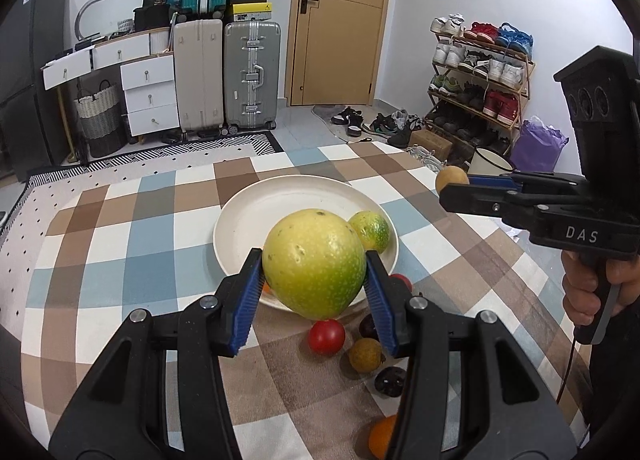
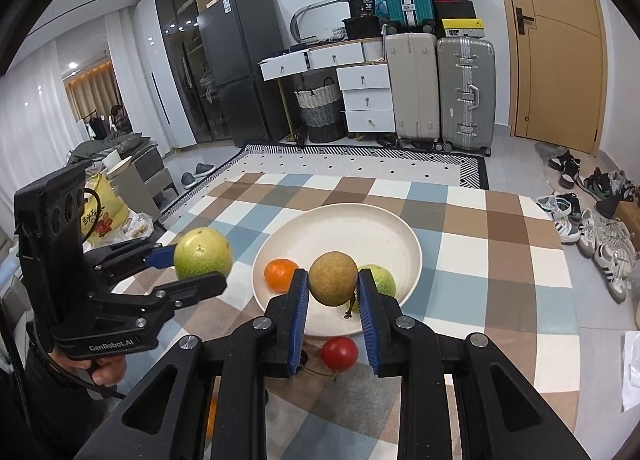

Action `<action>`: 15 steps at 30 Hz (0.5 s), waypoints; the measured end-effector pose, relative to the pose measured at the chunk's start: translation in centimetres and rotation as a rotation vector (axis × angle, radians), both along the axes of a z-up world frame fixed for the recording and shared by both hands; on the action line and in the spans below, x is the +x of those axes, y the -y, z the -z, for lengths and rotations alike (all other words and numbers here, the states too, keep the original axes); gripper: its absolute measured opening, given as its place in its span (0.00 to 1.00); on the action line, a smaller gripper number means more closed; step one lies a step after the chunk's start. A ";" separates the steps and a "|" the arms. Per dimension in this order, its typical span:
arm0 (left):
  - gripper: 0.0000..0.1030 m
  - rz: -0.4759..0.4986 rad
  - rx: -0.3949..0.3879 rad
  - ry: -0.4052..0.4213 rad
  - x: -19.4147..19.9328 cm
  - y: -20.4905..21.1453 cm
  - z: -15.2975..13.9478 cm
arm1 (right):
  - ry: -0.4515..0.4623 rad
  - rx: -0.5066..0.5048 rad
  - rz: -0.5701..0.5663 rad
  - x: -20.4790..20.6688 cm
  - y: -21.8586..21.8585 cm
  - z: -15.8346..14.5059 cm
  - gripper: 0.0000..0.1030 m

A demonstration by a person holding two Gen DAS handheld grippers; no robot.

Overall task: Organize fruits
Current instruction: 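Carry the yellow-green fruit over the plate while the right tool carries the pear there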

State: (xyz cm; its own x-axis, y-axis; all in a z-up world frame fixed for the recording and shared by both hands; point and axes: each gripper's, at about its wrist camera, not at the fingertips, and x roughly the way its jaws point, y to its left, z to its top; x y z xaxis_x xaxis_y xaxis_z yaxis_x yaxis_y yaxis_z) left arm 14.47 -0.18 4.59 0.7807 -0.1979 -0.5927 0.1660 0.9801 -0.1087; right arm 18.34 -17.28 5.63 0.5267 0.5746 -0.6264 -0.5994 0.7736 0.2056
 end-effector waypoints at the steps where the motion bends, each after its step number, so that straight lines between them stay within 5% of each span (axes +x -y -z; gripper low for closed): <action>1: 0.45 0.000 0.001 -0.002 0.3 0.0 0.1 | -0.002 0.001 -0.002 0.3 -0.2 0.0 0.24; 15: 0.45 -0.013 0.014 -0.020 5.3 -0.8 1.2 | -0.025 -0.005 0.010 4.2 -1.2 1.0 0.24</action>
State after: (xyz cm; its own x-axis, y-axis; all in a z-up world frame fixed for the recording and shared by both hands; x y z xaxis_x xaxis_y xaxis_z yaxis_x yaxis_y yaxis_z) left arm 19.78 0.64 3.39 0.7709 -0.1798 -0.6111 0.1514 0.9836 -0.0984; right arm 22.51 -16.07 4.60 0.5166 0.5659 -0.6426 -0.5862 0.7807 0.2164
